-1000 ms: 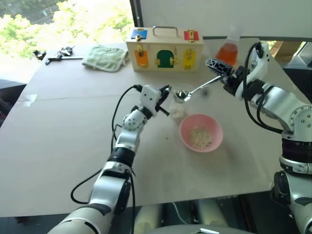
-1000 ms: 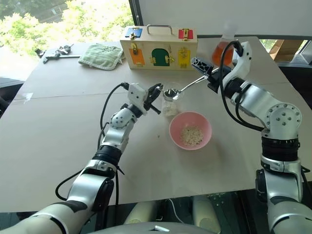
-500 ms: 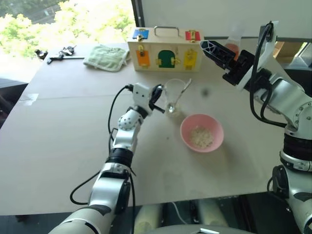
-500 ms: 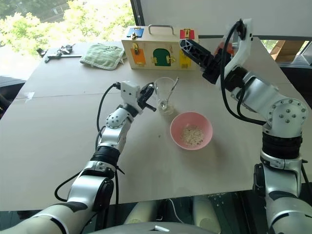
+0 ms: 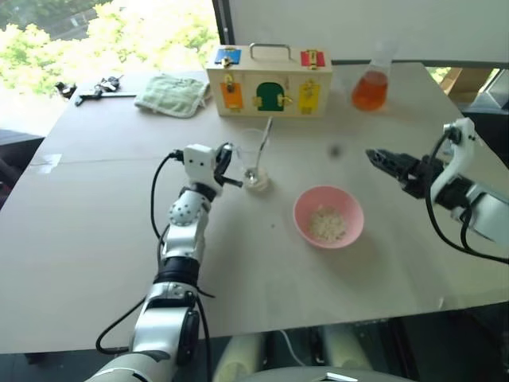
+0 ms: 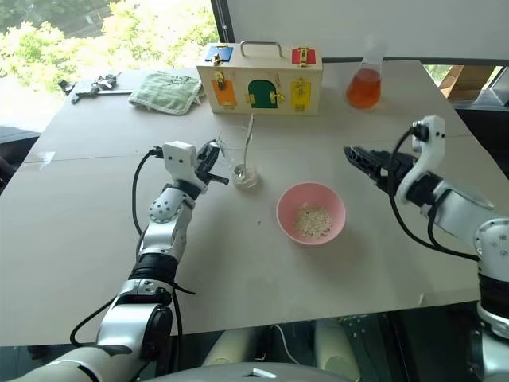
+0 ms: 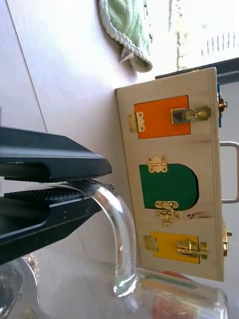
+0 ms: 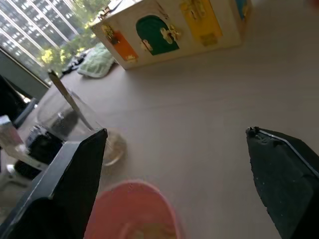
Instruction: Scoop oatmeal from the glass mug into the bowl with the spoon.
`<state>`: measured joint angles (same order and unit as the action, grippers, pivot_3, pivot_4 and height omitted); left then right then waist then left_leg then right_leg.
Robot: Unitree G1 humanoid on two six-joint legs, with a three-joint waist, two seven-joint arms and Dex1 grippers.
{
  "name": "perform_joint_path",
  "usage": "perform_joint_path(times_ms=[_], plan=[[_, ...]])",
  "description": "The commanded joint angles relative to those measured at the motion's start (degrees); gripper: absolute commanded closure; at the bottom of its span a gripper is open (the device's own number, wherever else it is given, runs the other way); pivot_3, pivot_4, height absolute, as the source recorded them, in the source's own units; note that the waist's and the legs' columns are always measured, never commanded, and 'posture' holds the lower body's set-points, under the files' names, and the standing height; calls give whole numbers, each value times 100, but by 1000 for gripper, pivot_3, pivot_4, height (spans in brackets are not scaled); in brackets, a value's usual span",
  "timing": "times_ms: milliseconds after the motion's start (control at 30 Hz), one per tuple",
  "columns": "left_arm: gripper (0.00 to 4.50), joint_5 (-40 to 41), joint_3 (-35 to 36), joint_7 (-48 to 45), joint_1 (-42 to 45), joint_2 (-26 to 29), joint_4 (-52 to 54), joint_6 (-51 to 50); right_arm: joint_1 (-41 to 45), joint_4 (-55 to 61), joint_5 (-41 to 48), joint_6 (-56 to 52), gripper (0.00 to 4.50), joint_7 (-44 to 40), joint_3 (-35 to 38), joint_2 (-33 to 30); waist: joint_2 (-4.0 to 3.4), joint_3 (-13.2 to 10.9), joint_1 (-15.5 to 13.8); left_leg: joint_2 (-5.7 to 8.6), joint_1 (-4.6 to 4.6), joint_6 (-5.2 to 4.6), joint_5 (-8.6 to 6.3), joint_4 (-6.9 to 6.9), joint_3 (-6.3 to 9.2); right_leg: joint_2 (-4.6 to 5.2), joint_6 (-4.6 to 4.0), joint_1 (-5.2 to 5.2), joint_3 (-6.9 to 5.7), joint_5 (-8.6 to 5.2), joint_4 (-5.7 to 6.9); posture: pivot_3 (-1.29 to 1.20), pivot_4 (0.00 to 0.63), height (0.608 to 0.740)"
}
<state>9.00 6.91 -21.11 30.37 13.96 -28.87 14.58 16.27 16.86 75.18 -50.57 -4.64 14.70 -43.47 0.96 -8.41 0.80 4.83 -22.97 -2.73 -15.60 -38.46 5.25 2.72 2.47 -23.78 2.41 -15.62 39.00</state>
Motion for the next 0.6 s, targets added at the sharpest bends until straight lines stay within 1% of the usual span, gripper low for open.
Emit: perform_joint_path(times_ms=[33, 67, 100, 167, 200, 233, 267, 433, 600], plan=[[3084, 127, -15, -169, -129, 47, 527, -151, -237, 160, -579, 263, 0, -552, 128, -45, 0, 0, 3, 0, 4, 0, 0, 0, -1, 0, 0, 2, 2, 0, 2, 0, 150, 740], [2531, 86, -59, -193, -182, 71, 633, -185, -268, 134, -670, 290, 0, -621, 137, -8, -1, 0, 3, 0, 9, 0, 0, 0, -4, -1, 0, 3, 4, 0, 7, 0, 150, 740], [2316, 37, -86, -191, -228, 95, 731, -219, -280, 114, -737, 313, 0, -688, 156, 33, -1, 0, 2, 0, 11, 0, 0, 0, -5, -1, 0, 4, 5, 0, 9, 0, 150, 740], [1227, -38, -107, -164, -327, 163, 931, -343, -277, 61, -931, 405, 0, -768, 193, 125, 0, 0, -5, 0, 14, 1, 0, 0, -4, -2, 0, 4, 4, 0, 14, 0, 150, 740], [847, -66, -107, -143, -367, 197, 1008, -396, -270, 41, -1016, 426, 0, -802, 200, 158, 0, 0, -9, 0, 14, 1, 0, 0, -4, -2, 0, 4, 4, 0, 14, 0, 150, 740], [352, -62, -100, -153, -445, 242, 1138, -477, -284, 41, -1127, 463, 0, -902, 188, 170, 0, 0, -13, 0, 13, 1, 0, 0, -4, -2, 0, 4, 3, 0, 13, 0, 150, 740], [28, -43, -90, -171, -514, 276, 1255, -558, -299, 53, -1226, 485, 0, -996, 174, 178, -1, 0, -16, 0, 12, 1, 0, 0, -4, -1, 0, 3, 3, 0, 11, 0, 150, 740], [28, 126, -23, -324, -1186, 541, 2276, -1147, -663, 236, -1911, 766, 0, -1675, -16, 105, -1, 0, -20, 0, 11, 1, 0, 2, -2, -1, 0, 3, 3, 0, 2, 0, 150, 740], [28, 354, 136, -367, -1986, 773, 3413, -1799, -1184, 136, -2559, 1325, 0, -2311, -9, 190, -3, 1, -31, 0, 10, 2, 0, 5, 0, -1, 0, 3, 2, 0, -1, 0, 150, 740]])
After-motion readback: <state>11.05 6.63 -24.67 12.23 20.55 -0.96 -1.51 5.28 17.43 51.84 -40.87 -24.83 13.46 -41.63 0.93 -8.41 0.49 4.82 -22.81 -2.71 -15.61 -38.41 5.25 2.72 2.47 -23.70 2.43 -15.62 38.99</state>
